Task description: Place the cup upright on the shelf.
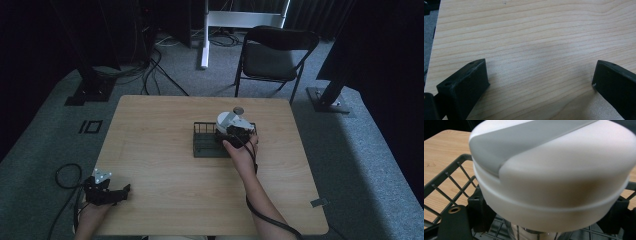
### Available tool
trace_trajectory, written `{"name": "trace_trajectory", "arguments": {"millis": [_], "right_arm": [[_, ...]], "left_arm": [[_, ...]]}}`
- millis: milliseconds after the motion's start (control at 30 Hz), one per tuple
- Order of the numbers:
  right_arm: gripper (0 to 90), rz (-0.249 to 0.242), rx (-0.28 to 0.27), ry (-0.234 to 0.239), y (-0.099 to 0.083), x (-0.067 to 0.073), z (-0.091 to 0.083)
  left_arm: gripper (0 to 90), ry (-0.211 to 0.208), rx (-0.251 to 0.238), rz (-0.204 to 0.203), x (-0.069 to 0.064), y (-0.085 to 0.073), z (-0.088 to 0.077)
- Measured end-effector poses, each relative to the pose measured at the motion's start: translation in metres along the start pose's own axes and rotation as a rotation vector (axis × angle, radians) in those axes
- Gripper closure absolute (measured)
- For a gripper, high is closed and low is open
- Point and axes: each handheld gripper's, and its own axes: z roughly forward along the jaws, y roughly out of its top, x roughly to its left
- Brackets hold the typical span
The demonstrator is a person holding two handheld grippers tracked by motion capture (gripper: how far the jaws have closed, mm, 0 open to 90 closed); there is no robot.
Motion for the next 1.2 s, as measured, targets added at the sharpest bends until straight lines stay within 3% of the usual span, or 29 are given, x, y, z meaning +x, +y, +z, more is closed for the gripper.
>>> {"name": "trace_trajectory", "arguments": {"millis": [100,533,667,1200], "right_arm": [[18.0,-0.029,-0.001,-0.01,-0.002,0.003,0.0],[17.6,-0.05,-0.009,0.001,-0.004,0.002,-0.001],[13.8,-0.094,-0.005,0.003,-0.005,0.002,-0.002],[12.3,-0.066,-0.044,0.045,-0.006,-0.002,-0.012]], "left_arm": [[0.6,0.0,0.0,0.0,0.0,0.0,0.0],[0.6,0.0,0.0,0.0,0.0,0.0,0.0],[0.6,0.0,0.0,0.0,0.0,0.0,0.0],[0.6,0.0,0.0,0.0,0.0,0.0,0.0]]}}
